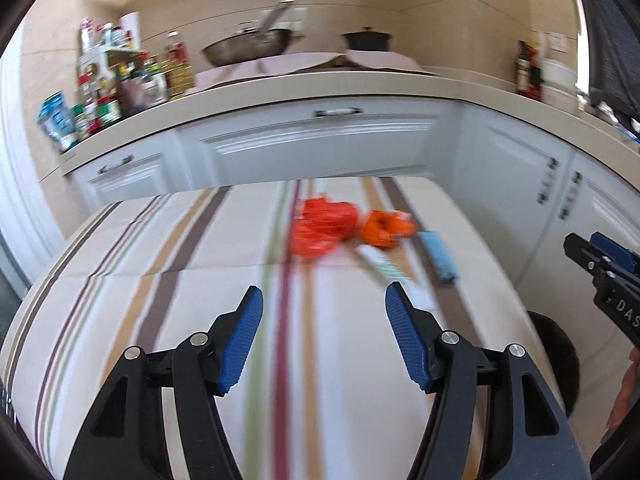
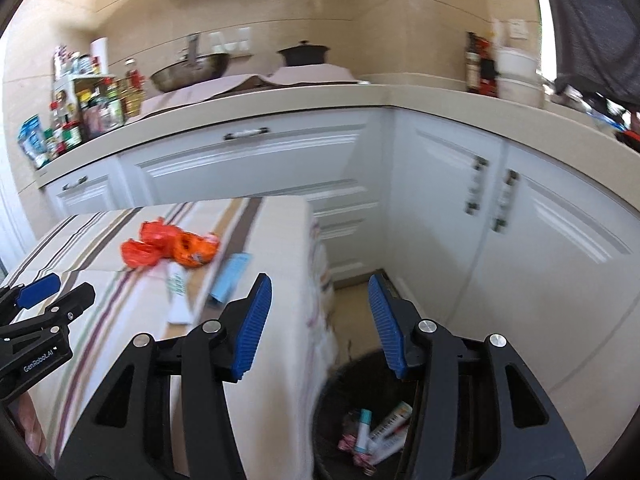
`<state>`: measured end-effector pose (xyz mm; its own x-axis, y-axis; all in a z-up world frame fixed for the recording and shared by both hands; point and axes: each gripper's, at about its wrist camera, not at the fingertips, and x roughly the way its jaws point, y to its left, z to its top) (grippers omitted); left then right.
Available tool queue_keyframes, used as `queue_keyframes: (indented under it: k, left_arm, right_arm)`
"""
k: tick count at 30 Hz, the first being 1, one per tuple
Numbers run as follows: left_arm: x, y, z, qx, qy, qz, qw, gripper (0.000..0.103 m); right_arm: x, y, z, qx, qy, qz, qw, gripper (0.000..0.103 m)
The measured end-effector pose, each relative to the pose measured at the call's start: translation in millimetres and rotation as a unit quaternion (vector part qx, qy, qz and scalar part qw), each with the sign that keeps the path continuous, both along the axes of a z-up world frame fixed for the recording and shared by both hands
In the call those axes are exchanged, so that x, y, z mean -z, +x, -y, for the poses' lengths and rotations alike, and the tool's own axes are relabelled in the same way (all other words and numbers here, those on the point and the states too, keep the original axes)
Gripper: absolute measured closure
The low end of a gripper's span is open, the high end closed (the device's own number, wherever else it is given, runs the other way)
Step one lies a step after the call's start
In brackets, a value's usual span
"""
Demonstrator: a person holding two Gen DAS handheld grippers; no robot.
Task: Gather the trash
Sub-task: 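Move both open grippers back over the table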
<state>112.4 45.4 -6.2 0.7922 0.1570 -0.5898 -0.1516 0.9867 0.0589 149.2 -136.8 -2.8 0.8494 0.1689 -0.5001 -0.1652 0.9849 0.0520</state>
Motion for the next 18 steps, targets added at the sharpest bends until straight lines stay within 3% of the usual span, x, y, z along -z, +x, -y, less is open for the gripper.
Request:
queue_keyframes:
  k: [7,18]
  left_arm:
    - [8.3,17.6,-35.7,-0.034,-0.009,-0.015,0.9993,0.040]
    - [33.4,43.7,-52.7,-0.037,-0.033,-0.078,0.9957,0.039]
  right_arm:
    - [1.5,30.8,-38.0,-0.023,-0.008,-0.010,1.000,0.054]
    - [33.9,77.3,-77.2,-0.043,-0.036,-0.099,0.994,0.054]
